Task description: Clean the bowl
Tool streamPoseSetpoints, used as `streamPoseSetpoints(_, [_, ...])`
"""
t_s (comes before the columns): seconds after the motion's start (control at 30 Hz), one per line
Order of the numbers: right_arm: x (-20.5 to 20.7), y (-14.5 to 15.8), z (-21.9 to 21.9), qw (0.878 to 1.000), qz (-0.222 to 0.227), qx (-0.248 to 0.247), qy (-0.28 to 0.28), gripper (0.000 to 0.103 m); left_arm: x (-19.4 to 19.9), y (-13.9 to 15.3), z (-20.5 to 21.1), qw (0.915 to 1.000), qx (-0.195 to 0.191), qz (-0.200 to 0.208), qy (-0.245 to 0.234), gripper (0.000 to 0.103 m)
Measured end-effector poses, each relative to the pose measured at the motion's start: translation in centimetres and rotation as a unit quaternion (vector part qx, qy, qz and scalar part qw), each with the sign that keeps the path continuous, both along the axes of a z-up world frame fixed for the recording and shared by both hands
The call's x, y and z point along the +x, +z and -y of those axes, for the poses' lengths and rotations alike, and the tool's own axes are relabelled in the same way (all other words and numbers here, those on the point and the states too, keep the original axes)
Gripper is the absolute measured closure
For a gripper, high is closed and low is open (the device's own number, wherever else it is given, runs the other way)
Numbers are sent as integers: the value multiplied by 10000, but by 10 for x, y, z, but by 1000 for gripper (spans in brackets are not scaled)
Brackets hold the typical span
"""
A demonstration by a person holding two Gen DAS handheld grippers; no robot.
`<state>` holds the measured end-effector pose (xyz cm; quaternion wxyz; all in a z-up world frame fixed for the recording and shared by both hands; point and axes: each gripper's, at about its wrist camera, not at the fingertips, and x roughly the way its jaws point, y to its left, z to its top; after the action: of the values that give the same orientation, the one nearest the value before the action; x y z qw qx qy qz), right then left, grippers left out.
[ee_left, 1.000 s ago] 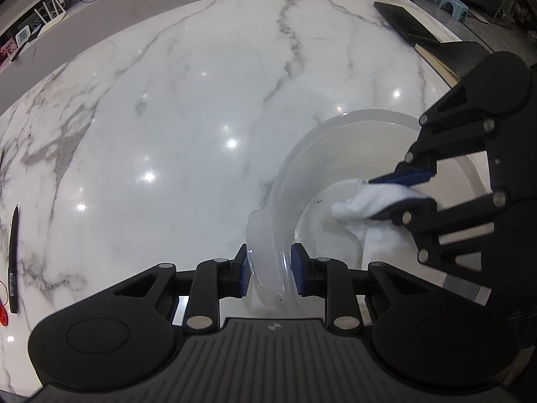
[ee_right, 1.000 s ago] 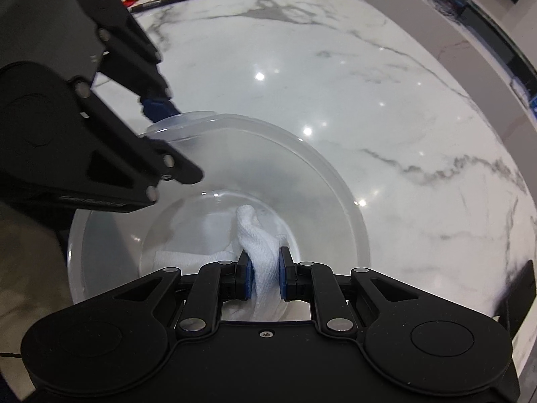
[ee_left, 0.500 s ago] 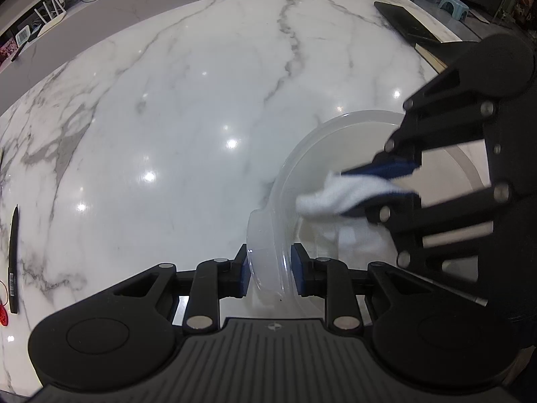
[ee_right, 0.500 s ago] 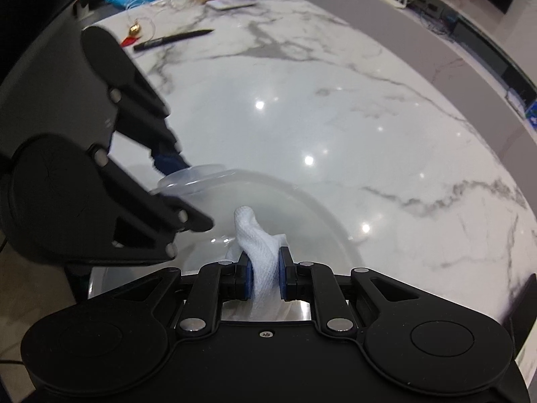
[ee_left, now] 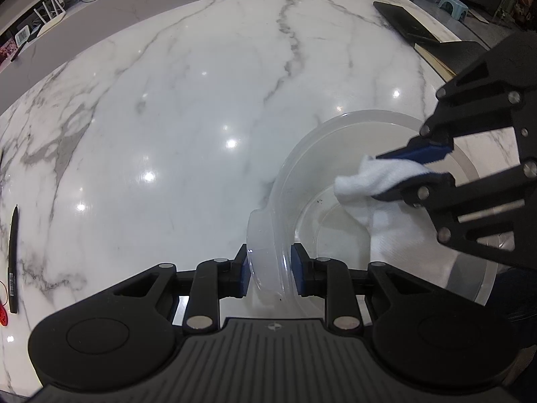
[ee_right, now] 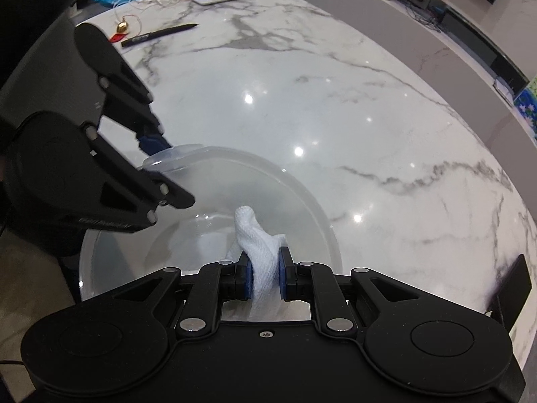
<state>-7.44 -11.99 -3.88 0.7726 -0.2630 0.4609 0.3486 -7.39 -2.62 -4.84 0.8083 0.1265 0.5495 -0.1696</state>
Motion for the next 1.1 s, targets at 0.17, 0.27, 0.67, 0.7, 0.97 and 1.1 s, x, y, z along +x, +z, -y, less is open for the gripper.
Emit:
streamPoseSetpoints(0.17, [-5, 1, -3, 9999, -56, 50, 122, 91, 1, -1, 0, 10000, 3, 2, -6, 80])
streamPoseSetpoints(0.27, [-6, 0, -8, 9998, -88, 116, 162, 91, 1, 0, 1, 10000, 7, 1, 2, 80])
streamPoseSetpoints(0.67, [-8, -5, -25, 9992, -132, 206, 321, 91, 0, 0, 1, 10000, 3, 1, 31, 80])
streamPoseSetpoints(0.7, [-7, -5, -25, 9993, -115, 199, 300, 91, 0, 0, 1, 10000, 4, 1, 34, 80])
streamPoseSetpoints(0.97, [2, -3, -20, 9999, 69, 136, 51, 91, -1, 1, 3, 10000, 5, 4, 11, 80])
streamPoseSetpoints(1.1, [3, 0, -15, 9999, 108, 129, -14, 91, -2, 1, 2, 10000, 1, 5, 3, 80])
